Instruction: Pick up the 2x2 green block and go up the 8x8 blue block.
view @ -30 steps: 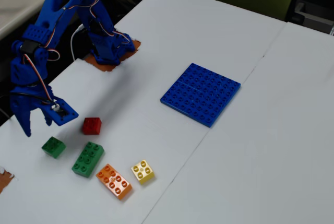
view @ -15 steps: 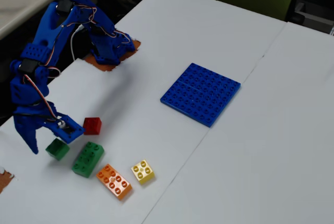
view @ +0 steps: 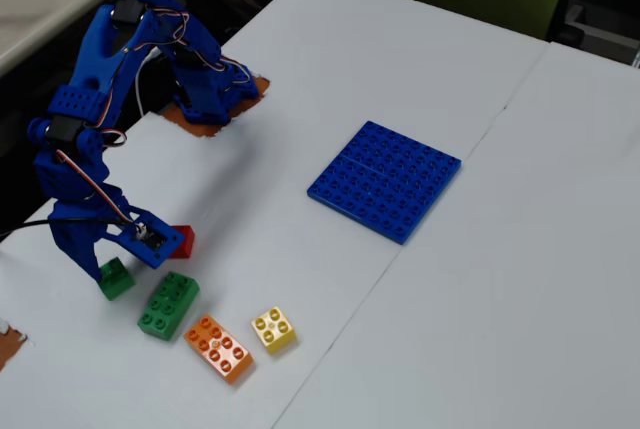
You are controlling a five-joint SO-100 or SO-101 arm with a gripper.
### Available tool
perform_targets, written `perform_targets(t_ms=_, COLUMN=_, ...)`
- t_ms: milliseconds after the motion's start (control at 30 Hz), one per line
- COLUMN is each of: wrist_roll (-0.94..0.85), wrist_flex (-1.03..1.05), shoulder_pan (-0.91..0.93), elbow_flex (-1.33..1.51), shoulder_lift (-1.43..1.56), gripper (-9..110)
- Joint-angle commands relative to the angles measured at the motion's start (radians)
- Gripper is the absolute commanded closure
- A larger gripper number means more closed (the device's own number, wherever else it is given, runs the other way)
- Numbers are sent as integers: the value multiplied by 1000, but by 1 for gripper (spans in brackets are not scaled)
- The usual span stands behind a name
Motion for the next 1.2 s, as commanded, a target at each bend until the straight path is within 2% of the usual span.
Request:
perform_targets(t_ms=0, wrist_roll=-64, wrist_flex=-29, shoulder_pan=3, elbow_flex=-20, shoulder_lift=55, gripper=68)
perform_targets(t_ms=233, wrist_roll=-202, wrist_flex=-69, shoulder_pan=38, elbow_flex=-37, shoulder_lift=144, gripper=68)
perform_targets(t_ms=1167, wrist_roll=-184, wrist_flex=-130, shoulder_pan=-32, elbow_flex=-48, shoulder_lift=-58, gripper=68)
